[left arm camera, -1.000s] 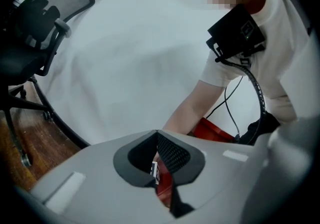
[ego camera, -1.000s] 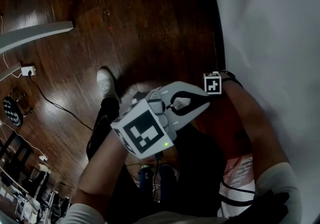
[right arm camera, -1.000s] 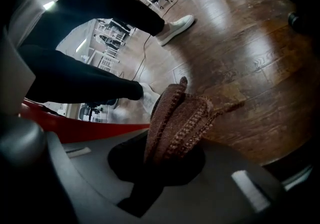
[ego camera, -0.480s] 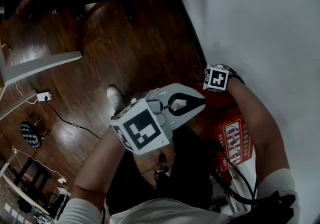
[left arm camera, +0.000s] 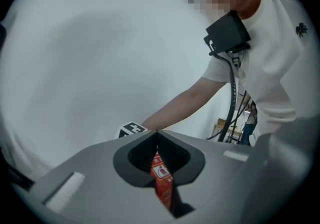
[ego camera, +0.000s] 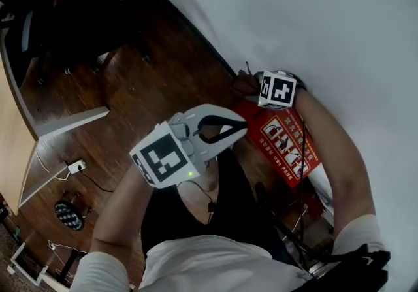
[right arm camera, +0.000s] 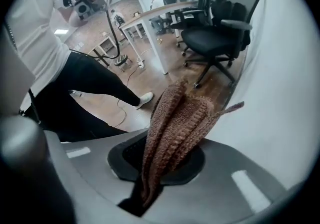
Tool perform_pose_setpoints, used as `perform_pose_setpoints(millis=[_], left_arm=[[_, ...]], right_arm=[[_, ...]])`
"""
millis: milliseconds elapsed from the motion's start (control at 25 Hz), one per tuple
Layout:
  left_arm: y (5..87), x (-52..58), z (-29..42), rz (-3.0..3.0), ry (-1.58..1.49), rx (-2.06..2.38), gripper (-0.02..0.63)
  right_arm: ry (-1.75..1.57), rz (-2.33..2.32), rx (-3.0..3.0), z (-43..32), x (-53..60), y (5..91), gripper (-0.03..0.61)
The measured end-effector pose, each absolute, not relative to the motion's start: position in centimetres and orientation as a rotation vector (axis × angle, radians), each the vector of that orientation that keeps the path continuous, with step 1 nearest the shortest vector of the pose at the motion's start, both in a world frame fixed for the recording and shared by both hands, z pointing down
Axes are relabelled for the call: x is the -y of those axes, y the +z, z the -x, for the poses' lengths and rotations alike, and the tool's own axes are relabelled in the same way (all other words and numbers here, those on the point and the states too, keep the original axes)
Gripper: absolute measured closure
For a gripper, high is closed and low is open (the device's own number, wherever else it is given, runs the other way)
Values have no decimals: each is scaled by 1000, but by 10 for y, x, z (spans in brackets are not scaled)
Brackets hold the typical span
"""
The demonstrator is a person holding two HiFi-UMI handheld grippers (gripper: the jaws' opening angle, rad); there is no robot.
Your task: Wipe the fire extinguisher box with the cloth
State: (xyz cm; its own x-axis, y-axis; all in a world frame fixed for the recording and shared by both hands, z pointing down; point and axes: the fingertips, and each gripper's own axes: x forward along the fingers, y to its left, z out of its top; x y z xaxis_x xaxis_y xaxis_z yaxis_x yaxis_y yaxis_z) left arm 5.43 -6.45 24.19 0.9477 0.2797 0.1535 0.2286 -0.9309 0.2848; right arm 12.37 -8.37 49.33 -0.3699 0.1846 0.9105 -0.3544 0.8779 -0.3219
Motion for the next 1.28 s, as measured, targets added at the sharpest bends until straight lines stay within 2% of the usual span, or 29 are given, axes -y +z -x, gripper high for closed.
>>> perform_pose_setpoints(millis=[240,480,760,1080,1280], left_arm=[[196,50,-62,-2878,260,-552,614],[153,18,-38,-2878,258,-846,614],[114,-37,3,-2812,309,-1122,614],[69,-124,49,-2813,300,-1228,614],[61,-193,104,-2880,291,-1231,614]], right_arm=[[629,-585,1946,-146,61,391,535],[702,-1125,1892,-141,-15,303,535],[780,-1657,1805,-63,-130,225,535],[791,-2035,1733,22,-237,154,535],[744,-2153,1767,81,-307,132,535]])
